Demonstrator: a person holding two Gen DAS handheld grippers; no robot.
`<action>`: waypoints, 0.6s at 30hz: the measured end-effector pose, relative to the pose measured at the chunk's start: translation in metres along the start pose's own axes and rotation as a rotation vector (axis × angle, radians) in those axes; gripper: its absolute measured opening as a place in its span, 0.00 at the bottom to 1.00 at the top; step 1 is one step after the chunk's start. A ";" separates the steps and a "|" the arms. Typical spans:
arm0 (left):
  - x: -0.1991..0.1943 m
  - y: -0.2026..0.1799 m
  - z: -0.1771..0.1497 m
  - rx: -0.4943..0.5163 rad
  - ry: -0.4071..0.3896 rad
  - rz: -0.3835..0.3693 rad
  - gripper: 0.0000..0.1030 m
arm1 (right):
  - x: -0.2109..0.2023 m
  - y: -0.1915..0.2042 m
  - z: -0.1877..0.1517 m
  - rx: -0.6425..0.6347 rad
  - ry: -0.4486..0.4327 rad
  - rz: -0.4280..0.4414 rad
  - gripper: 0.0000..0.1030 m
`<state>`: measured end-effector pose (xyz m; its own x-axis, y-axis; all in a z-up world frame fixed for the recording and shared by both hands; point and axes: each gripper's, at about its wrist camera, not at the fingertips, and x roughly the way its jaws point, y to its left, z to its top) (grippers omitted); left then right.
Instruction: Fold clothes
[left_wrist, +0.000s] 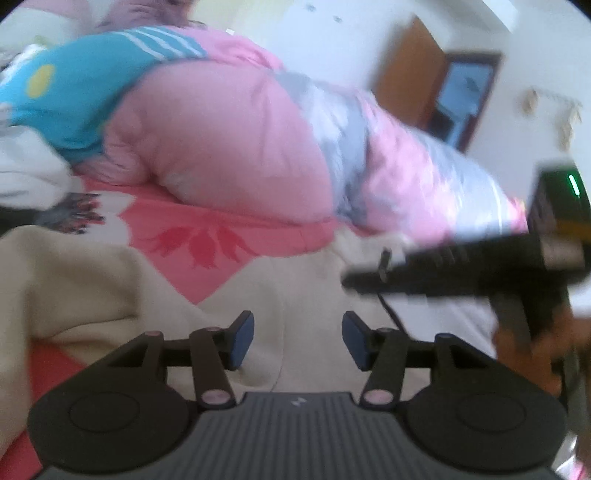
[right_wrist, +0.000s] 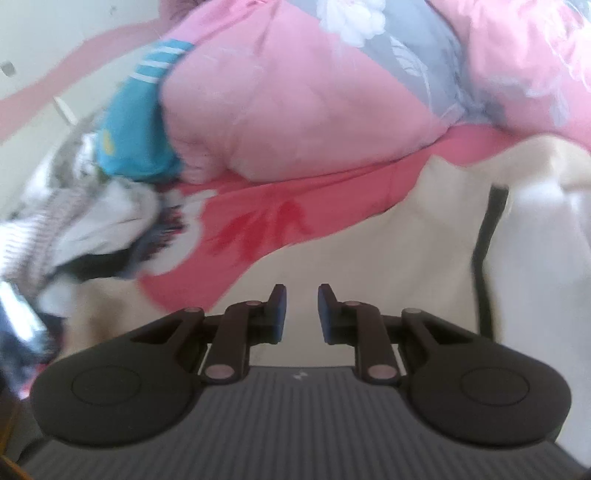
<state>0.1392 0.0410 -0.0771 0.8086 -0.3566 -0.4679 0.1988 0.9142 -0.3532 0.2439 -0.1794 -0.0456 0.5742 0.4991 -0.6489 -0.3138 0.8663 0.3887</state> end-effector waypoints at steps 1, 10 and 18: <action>-0.011 0.003 0.000 -0.024 -0.019 0.013 0.54 | -0.007 0.007 -0.007 0.001 0.005 0.021 0.19; -0.079 0.045 -0.045 -0.183 -0.021 0.152 0.57 | 0.008 0.066 -0.080 -0.186 0.117 0.001 0.21; -0.113 0.074 -0.064 -0.270 -0.093 0.318 0.63 | -0.001 0.073 -0.101 -0.184 0.074 -0.026 0.25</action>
<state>0.0275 0.1368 -0.1021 0.8554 -0.0349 -0.5168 -0.2106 0.8881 -0.4085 0.1442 -0.1147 -0.0828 0.5288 0.4712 -0.7060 -0.4365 0.8643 0.2500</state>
